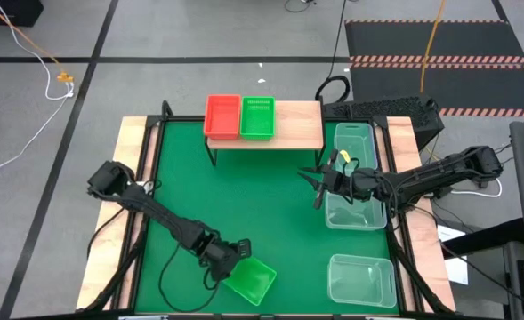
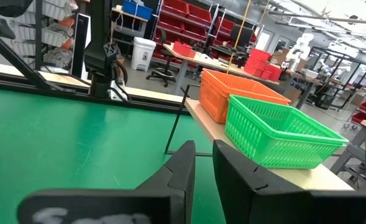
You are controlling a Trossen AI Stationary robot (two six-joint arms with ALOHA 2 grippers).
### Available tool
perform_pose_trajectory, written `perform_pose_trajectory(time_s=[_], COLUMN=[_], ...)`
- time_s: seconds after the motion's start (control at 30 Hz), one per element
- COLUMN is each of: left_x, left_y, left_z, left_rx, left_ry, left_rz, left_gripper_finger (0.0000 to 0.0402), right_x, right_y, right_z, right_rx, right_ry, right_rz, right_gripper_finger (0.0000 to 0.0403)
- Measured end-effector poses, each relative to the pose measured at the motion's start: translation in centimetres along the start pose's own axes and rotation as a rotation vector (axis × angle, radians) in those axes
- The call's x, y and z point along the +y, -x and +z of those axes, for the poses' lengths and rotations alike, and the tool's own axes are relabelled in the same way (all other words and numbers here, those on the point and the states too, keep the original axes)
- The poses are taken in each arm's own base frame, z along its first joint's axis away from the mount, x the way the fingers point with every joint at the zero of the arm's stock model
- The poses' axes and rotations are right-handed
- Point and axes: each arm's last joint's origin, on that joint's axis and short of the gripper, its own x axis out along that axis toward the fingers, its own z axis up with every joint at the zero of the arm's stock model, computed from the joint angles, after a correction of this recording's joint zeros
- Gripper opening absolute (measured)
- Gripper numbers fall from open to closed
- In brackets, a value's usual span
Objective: Stack baskets on shelf by color
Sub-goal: Stack the green bin on the green bin on the shelf
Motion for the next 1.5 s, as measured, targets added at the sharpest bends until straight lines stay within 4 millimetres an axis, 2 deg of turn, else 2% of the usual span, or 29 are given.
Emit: perform_pose_trajectory(time_s=[0.13,0.23,0.33,0.4,0.5,0.6,0.67,0.73,0.8,0.93,1.03,1.1,1.2,1.33,1.5], left_x=[0.9,2.4,3.9,5.1,6.7,8.1,9.2,10.8,12.2,14.4,15.9,16.5,17.8,19.3,19.7], left_y=[0.9,3.1,5.9,8.3,13.0,18.0,21.3,24.2,25.8,25.9,25.8,25.1,24.0,23.1,21.3], left_z=[-0.4,-1.1,-2.4,-2.9,-3.8,-5.6,-7.4,-10.0,-13.1,-19.1,-22.8,-24.6,-26.1,-26.7,-27.0], left_rx=[0.024,0.023,-0.001,-0.051,-0.156,-0.193,-0.189,-0.163,-0.115,-0.028,-0.022,0.041,0.113,0.163,0.248], left_ry=[0.14,0.314,0.541,0.68,0.88,0.955,0.999,1.11,1.207,1.311,1.372,1.419,1.422,1.401,1.41], left_rz=[0.027,0.071,0.133,0.21,0.343,0.461,0.564,0.695,0.777,0.786,0.746,0.674,0.584,0.511,0.357], left_gripper_finger=[0.0065,0.0014,0.0011,0.0008,0.0006,0.0006,0.0005,0.0005,0.0006,0.0004,0.0009,0.001,0.0005,0.0011,0.0022], right_x=[0.0,0.0,0.1,0.1,0.2,0.2,0.1,0.1,0.0,0.0,0.0,0.0,0.1,0.1,0.2], right_y=[0.0,0.0,0.0,0.0,0.0,0.0,0.0,0.0,0.0,0.0,0.0,0.0,0.0,0.0,0.0], right_z=[0.0,-0.1,-0.3,-0.4,-0.5,-0.5,-0.4,-0.2,0.0,0.2,0.1,0.0,-0.3,-0.5,-0.6], right_rx=[0.003,0.013,0.033,0.042,0.046,0.045,0.035,0.017,-0.003,-0.02,-0.011,0.001,0.027,0.051,0.059], right_ry=[0.002,-0.004,-0.005,-0.005,-0.012,-0.014,-0.019,-0.033,-0.046,-0.037,-0.017,-0.004,0.021,0.036,0.039], right_rz=[0.001,0.004,0.009,0.012,0.013,0.013,0.011,0.006,0.0,-0.004,-0.002,0.001,0.008,0.014,0.017], right_gripper_finger=[0.005,0.005,0.005,0.005,0.005,0.005,0.005,0.005,0.005,0.005,0.005,0.005,0.005,0.005,0.005])
